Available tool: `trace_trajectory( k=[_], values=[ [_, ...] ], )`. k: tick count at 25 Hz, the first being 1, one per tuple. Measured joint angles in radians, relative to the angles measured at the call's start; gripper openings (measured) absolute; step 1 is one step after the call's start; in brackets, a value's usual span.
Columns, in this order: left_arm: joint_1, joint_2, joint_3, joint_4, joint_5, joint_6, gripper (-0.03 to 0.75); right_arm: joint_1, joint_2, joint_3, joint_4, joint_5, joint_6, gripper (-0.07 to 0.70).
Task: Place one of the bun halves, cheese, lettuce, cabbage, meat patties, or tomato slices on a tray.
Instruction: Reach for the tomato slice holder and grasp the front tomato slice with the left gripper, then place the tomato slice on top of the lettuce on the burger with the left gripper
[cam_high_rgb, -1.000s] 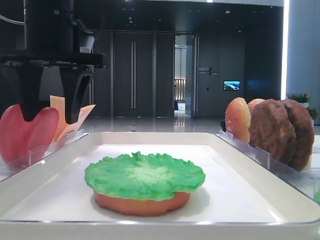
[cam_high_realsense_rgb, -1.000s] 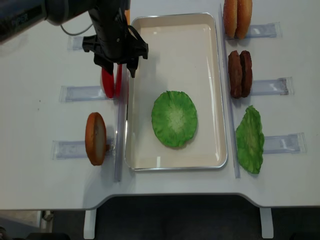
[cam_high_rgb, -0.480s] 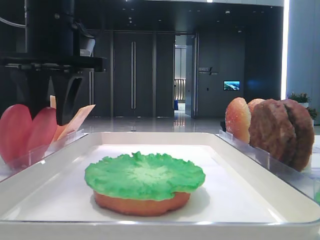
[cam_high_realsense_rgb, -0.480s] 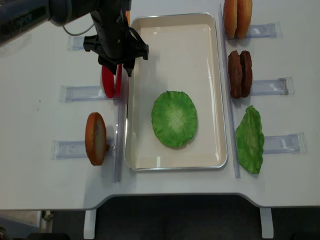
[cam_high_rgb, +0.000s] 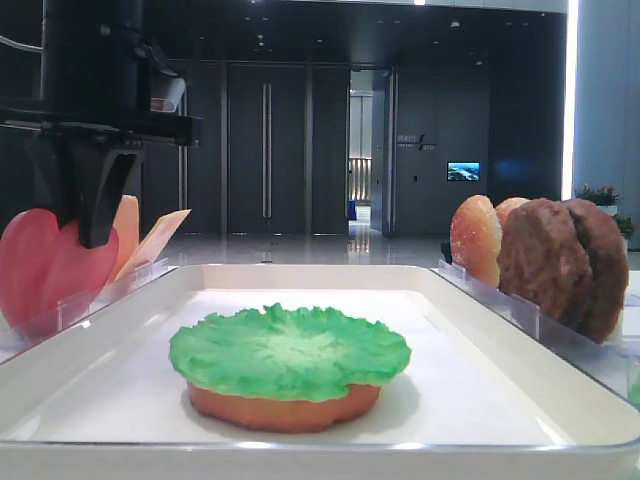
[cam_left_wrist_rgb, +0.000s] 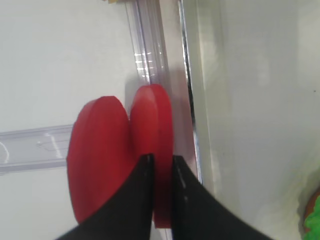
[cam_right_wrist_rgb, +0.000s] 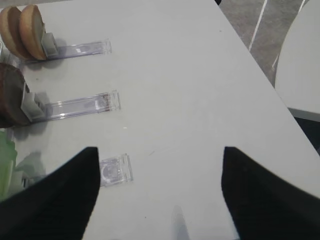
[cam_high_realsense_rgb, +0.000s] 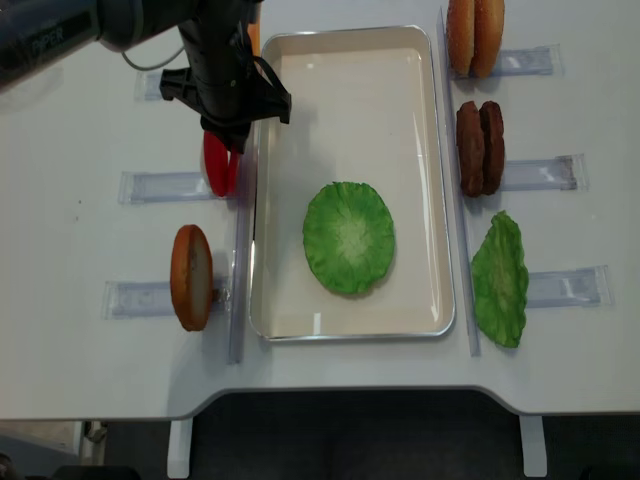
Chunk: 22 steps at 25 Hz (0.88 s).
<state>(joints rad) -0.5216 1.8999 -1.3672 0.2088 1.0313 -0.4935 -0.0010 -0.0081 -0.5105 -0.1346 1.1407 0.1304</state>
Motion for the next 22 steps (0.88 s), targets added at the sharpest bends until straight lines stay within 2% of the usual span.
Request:
trace_trajectory(
  k=[7, 16, 19, 22],
  values=[
    [0.0, 0.0, -0.002, 0.002, 0.034, 0.012, 0.055, 0.0, 0.0, 0.0, 0.0, 0.0, 0.0, 0.489],
    [0.0, -0.021, -0.01, -0.006, 0.116, 0.021, 0.054, 0.0, 0.0, 0.0, 0.0, 0.0, 0.0, 0.489],
    [-0.001, -0.037, -0.045, -0.006, 0.158, 0.024, 0.054, 0.0, 0.0, 0.0, 0.0, 0.0, 0.0, 0.489],
    [-0.001, -0.049, -0.091, -0.006, 0.176, 0.033, 0.054, 0.0, 0.0, 0.0, 0.0, 0.0, 0.0, 0.489]
  ],
)
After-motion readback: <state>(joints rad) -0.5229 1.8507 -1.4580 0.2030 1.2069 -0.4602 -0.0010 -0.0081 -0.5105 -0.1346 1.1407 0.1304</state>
